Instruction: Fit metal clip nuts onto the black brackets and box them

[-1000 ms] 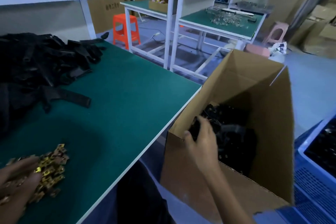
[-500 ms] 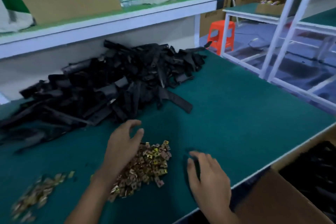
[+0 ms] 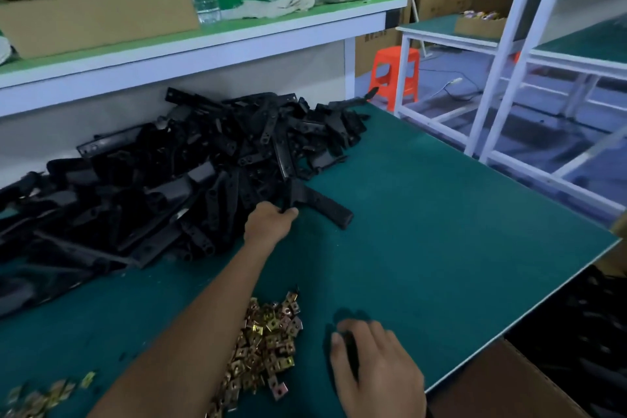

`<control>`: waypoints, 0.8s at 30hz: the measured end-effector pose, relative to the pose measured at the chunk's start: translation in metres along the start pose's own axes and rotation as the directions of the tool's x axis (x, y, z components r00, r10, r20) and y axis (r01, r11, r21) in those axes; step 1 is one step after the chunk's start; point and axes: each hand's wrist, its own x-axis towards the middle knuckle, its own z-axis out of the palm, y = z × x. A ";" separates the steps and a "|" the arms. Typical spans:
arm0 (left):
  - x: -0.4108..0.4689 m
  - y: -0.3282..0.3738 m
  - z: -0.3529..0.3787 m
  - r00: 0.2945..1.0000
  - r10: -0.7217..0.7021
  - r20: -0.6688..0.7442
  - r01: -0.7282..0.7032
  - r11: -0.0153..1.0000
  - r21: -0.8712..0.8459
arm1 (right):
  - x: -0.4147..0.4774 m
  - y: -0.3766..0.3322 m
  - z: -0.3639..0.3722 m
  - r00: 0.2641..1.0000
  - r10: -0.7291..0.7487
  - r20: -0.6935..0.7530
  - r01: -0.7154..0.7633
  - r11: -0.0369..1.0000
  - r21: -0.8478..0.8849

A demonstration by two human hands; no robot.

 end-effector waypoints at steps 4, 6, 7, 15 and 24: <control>-0.031 -0.008 -0.018 0.997 0.080 0.004 -0.080 0.996 0.048 | 0.003 -0.003 -0.010 0.992 0.102 0.073 -0.106 0.993 0.053; -0.059 -0.016 -0.033 0.986 0.166 -0.024 -0.164 0.984 0.073 | 0.000 -0.001 -0.015 0.973 0.180 0.143 -0.194 0.976 0.097; -0.077 -0.020 -0.041 0.975 0.218 -0.051 -0.214 0.975 0.067 | -0.002 0.000 -0.017 0.964 0.195 0.180 -0.220 0.966 0.133; -0.203 -0.042 -0.041 0.780 0.493 -0.386 -0.437 0.870 0.228 | -0.001 0.000 -0.022 0.891 0.326 0.315 -0.409 0.878 0.249; -0.178 -0.057 -0.031 0.860 0.503 -0.088 -0.491 0.862 0.131 | 0.005 0.008 -0.013 0.860 0.367 0.353 -0.440 0.885 0.151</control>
